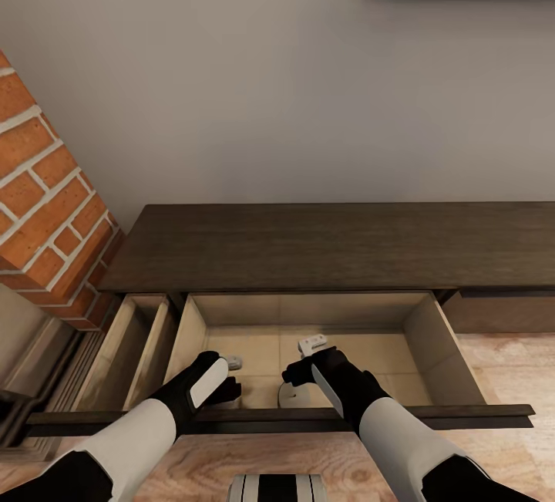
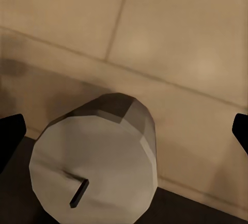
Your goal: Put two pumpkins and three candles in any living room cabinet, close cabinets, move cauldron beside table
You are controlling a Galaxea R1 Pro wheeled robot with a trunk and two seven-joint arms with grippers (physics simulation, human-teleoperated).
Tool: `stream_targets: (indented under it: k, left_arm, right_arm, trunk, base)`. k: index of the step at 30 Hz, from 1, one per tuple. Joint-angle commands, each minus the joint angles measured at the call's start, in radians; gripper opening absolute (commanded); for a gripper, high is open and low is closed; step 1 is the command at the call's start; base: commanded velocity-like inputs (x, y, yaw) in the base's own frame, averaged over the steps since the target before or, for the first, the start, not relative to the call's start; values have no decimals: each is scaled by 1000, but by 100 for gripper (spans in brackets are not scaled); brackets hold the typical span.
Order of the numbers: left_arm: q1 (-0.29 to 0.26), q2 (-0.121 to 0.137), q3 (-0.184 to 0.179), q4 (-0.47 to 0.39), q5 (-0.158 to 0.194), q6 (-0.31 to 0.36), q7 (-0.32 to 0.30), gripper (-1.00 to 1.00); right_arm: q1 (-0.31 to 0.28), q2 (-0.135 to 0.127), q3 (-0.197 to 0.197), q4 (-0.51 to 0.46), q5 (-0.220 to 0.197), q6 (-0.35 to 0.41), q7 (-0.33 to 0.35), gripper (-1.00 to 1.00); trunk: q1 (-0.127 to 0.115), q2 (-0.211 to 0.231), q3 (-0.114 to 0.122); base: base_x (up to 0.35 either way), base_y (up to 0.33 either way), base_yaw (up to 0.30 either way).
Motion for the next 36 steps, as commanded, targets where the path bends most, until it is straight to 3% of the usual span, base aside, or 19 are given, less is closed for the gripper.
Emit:
stream_targets:
  k: [1, 13, 24, 36]
  left_arm:
    - [0, 0, 0, 0, 0, 0, 0, 100]
    - [-1, 1, -2, -35, -3, 5, 9, 100]
    - [-3, 6, -5, -163, 1, 23, 54, 100]
    - [-3, 5, -2, -185, 5, 25, 89, 100]
  right_arm:
    - [0, 0, 0, 0, 0, 0, 0, 100]
    - [-1, 0, 0, -1, 0, 0, 1, 100]
    - [-1, 0, 0, -18, 0, 5, 1, 100]
    - [-1, 0, -1, -24, 0, 6, 1, 100]
  trunk:
    - [0, 0, 0]
    - [0, 0, 0]
    - [0, 0, 0]
    - [-46, 84, 38]
  base:
    - [0, 0, 0]
    - [0, 0, 0]
    - [0, 0, 0]
    - [0, 0, 0]
